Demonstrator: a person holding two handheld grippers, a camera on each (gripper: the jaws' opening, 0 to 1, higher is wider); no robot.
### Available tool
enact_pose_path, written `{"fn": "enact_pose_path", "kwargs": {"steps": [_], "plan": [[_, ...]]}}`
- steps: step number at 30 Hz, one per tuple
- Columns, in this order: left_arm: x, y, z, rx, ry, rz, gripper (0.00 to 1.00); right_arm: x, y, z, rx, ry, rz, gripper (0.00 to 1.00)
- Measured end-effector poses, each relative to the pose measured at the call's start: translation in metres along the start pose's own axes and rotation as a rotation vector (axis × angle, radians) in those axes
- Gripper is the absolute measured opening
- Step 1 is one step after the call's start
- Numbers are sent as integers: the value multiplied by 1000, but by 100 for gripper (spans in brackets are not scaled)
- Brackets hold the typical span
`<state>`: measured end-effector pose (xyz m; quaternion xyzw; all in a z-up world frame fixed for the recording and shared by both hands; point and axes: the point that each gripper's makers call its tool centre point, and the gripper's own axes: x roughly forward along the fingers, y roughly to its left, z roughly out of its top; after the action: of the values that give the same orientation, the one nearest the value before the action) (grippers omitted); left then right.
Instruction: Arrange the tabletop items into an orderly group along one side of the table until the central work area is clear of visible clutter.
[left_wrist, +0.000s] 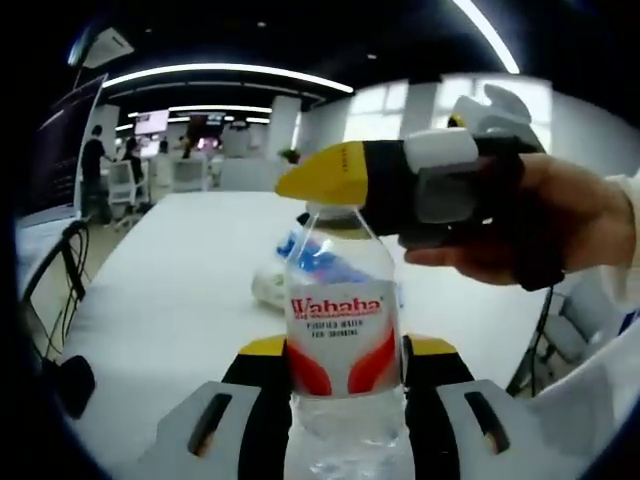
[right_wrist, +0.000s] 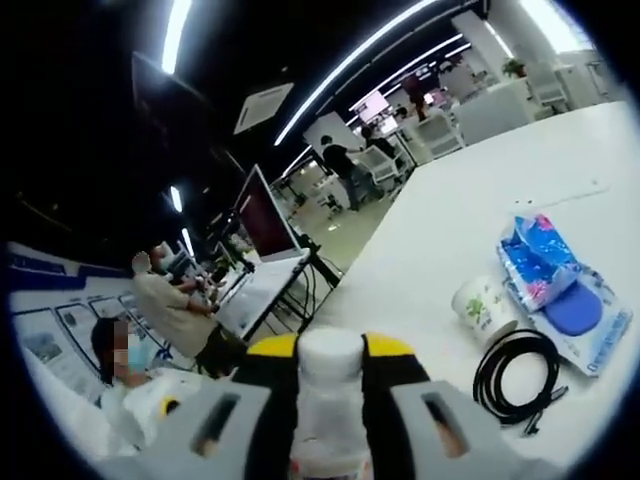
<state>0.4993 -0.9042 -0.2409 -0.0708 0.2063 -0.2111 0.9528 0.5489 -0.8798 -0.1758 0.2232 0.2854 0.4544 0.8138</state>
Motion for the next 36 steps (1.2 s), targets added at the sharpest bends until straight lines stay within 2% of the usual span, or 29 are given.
{"fn": "enact_pose_path", "kwargs": {"steps": [2, 4, 8, 11, 17, 21, 27, 32, 36], "plan": [[-2, 0, -1, 11, 7, 6, 39, 0, 5, -1, -12, -4, 19, 20], [-4, 1, -3, -28, 11, 7, 39, -2, 11, -5, -45, 12, 48, 20], [-7, 2, 0, -61, -5, 9, 40, -6, 19, -8, -109, -2, 86, 20], [-9, -3, 3, -54, -9, -9, 47, -9, 21, -8, -139, -15, 104, 20], [-17, -8, 2, -56, 1, -31, 72, -16, 18, -7, -231, -6, 121, 20], [-27, -9, -7, -39, 20, -28, 75, -20, 17, -6, -293, 9, 143, 20], [-38, -11, -12, -22, 30, -24, 82, -24, 20, -5, -450, 18, 206, 20], [-47, -12, -14, -18, 27, -14, 88, -24, 21, 0, -482, 13, 241, 20], [-53, -10, -16, -58, 17, 1, 91, -19, 20, 2, -495, 20, 261, 20]]}}
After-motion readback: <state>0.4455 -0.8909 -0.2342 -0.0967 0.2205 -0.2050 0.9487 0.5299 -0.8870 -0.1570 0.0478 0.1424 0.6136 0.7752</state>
